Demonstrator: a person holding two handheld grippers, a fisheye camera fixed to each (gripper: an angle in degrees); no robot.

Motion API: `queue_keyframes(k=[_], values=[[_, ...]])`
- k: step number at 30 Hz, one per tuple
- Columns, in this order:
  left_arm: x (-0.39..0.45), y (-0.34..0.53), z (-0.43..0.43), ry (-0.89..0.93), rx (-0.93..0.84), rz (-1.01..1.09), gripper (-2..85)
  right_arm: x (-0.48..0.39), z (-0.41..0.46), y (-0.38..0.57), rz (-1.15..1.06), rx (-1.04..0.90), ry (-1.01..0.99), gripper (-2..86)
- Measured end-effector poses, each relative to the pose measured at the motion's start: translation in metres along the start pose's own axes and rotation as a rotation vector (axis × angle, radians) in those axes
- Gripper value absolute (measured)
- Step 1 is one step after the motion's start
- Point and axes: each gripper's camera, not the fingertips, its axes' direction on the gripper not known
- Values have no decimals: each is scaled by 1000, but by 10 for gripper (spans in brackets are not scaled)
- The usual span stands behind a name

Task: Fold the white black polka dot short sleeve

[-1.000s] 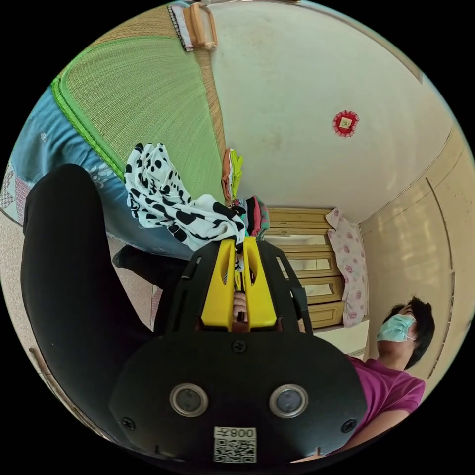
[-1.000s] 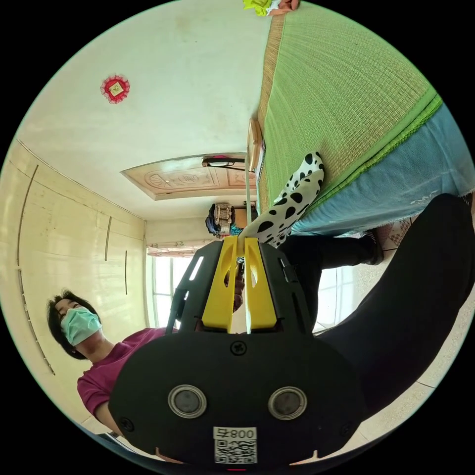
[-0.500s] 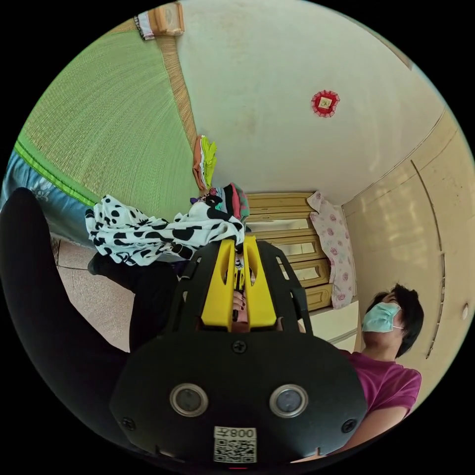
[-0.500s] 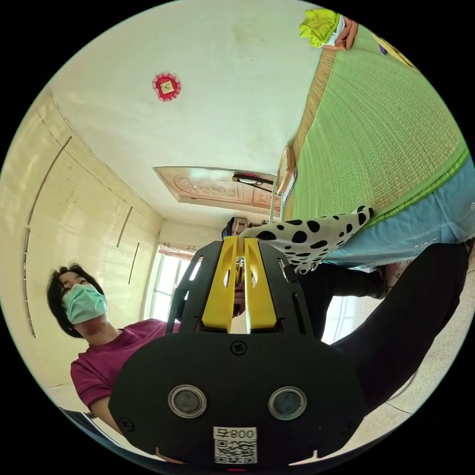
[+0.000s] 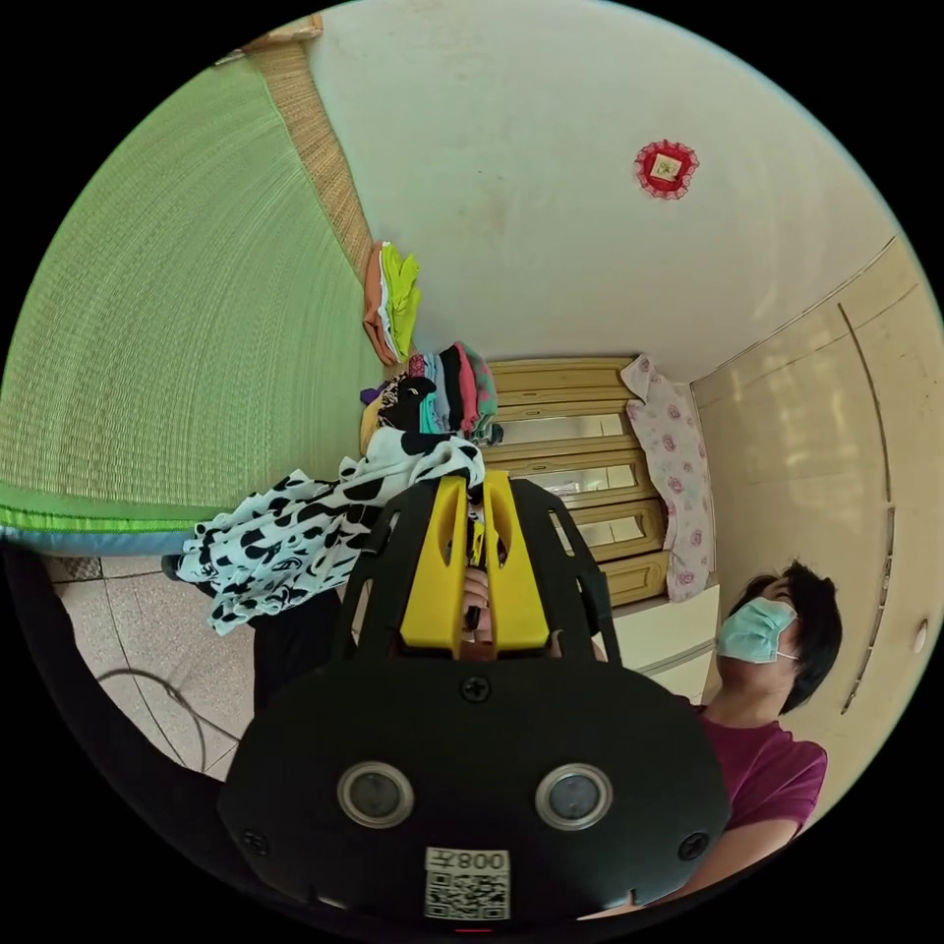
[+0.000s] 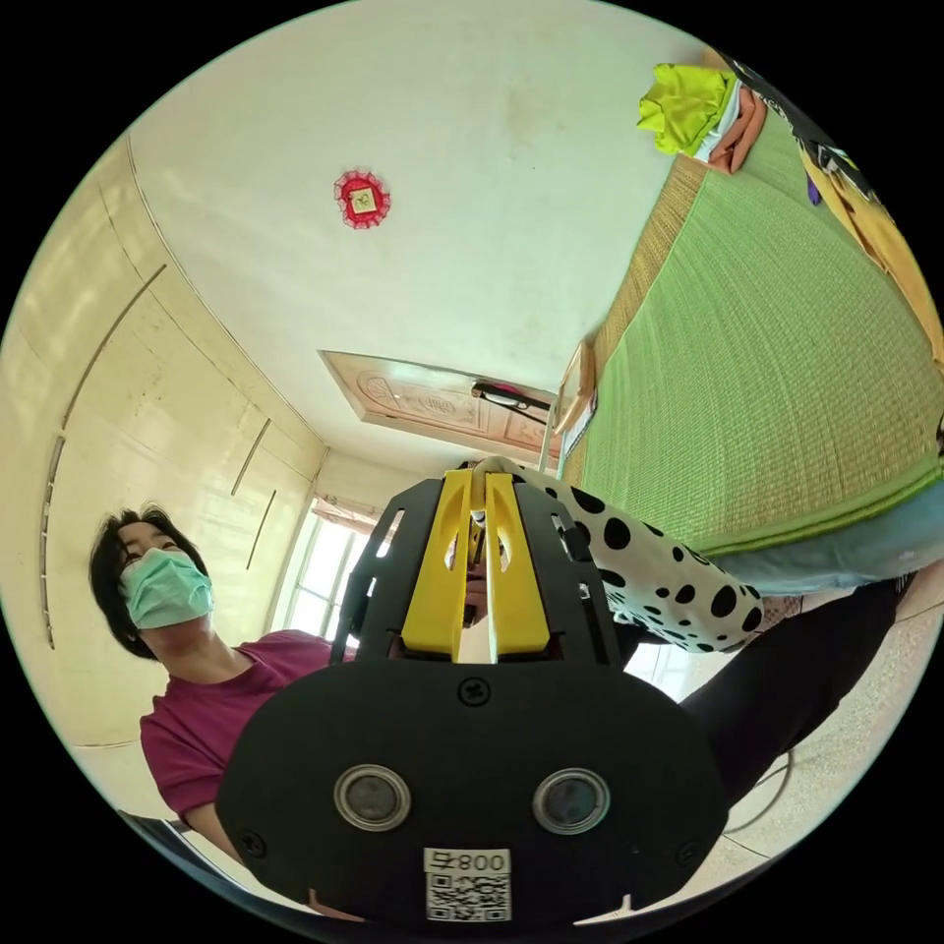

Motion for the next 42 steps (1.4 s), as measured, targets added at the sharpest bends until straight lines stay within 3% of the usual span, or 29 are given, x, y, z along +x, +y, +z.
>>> queue_keyframes(k=[4,13,18,24,31,38,42], values=[[-9,-105,64,21,-25,17,29,-4,2,-79,-13,14,27,21],[-15,-383,235,152,-66,151,28,-18,33,-387,-163,9,182,21],[31,-518,327,56,-35,276,28,-47,39,-580,-165,31,223,21],[99,-647,430,-61,35,429,29,-109,15,-745,-168,120,216,20],[77,-688,547,-115,-123,515,29,-138,-22,-782,-212,60,377,20],[-79,-655,636,-237,-381,162,30,25,-78,-723,227,27,492,20],[-104,-648,658,-229,-418,129,30,51,-78,-703,300,37,505,19]])
